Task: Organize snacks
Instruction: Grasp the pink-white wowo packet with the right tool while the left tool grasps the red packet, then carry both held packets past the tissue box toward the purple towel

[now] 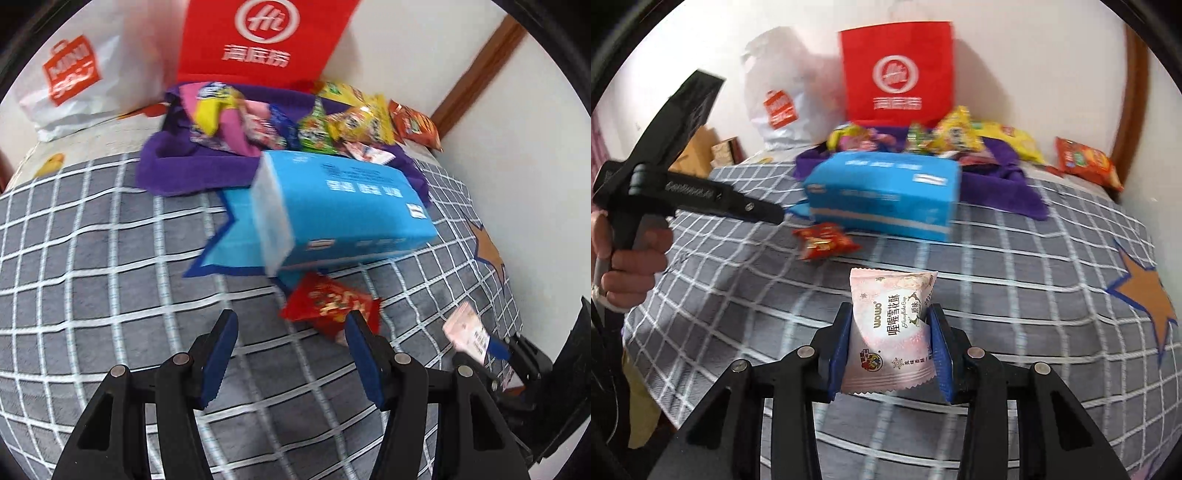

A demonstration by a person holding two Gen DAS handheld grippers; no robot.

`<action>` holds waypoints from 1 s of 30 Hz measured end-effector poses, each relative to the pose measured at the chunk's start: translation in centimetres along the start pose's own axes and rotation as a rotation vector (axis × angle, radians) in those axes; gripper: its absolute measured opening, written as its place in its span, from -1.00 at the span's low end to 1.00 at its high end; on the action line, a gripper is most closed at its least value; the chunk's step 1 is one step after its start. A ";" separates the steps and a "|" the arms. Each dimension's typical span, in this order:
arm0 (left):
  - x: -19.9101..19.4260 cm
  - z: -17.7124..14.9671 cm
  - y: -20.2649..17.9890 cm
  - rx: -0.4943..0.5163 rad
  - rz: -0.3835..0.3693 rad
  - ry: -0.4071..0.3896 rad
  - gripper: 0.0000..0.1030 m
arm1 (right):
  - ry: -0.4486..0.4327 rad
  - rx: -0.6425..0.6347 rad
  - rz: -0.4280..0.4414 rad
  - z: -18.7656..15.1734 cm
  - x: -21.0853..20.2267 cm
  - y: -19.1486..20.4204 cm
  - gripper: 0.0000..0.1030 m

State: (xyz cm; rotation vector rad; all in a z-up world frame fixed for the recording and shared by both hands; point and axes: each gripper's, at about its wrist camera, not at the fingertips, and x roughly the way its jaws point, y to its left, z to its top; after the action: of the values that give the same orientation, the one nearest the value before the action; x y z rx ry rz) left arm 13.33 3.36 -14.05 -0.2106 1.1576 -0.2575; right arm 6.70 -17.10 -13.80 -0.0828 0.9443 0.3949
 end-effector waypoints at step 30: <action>3.4 -2.7 -5.4 0.263 0.130 -0.008 -0.18 | 0.032 0.125 -0.058 -0.9 2.9 -4.6 -0.22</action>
State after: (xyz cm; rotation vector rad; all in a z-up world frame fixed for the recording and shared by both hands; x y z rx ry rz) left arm 11.61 -2.92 -16.50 0.0952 1.1127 -0.2904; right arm 9.23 -20.74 -17.09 -0.0023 0.9938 0.2806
